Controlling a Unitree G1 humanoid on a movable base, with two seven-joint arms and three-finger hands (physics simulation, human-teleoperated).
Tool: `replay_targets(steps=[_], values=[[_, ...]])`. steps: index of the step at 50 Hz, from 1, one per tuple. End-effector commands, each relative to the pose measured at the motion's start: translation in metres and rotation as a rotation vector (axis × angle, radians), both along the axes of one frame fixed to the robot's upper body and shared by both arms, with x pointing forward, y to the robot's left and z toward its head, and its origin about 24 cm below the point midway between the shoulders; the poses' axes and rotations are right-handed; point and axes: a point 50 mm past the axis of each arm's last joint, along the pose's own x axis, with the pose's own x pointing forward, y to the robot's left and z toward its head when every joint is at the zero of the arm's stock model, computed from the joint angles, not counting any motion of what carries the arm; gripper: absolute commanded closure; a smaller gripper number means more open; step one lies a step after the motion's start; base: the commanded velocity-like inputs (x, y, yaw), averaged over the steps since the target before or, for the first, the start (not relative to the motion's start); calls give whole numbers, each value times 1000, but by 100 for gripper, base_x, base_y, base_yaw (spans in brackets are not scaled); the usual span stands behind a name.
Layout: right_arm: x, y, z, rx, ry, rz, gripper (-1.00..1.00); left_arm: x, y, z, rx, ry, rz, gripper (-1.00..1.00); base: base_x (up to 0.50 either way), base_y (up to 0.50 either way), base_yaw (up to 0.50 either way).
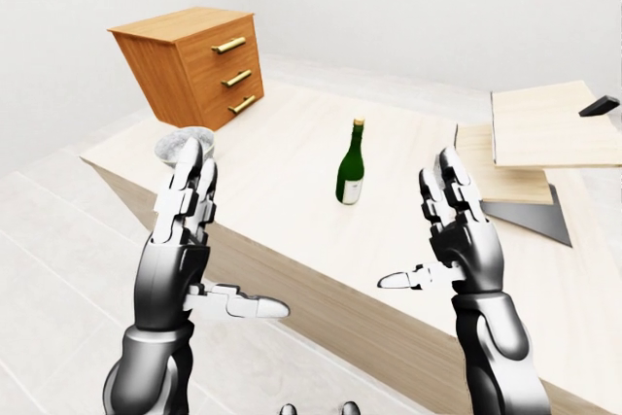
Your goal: Put the wine bottle on the wine rack.
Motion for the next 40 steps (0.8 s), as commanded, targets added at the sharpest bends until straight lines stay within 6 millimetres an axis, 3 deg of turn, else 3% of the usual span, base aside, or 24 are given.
replay_targets(steps=[1, 10, 24, 31, 40], values=[[2, 0, -6, -3, 26, 2, -100, 1, 0, -4, -6, 22, -3, -100, 31, -40, 0], [1, 0, -4, -1, 18, 0, -100, 0, 1, -5, -8, 28, 2, -100, 32, -39, 0], [1, 4, -3, -4, 14, 21, -100, -3, 2, -1, -5, 6, 9, -100, 0, 0, 0], [3, 3, -5, -4, 22, 5, -100, -3, 2, 1, 2, -3, 7, -100, 42, 20, 0], [5, 3, -2, 9, 10, 3, -100, -3, 1, 1, 0, -5, 5, -100, 1, 1, 0]])
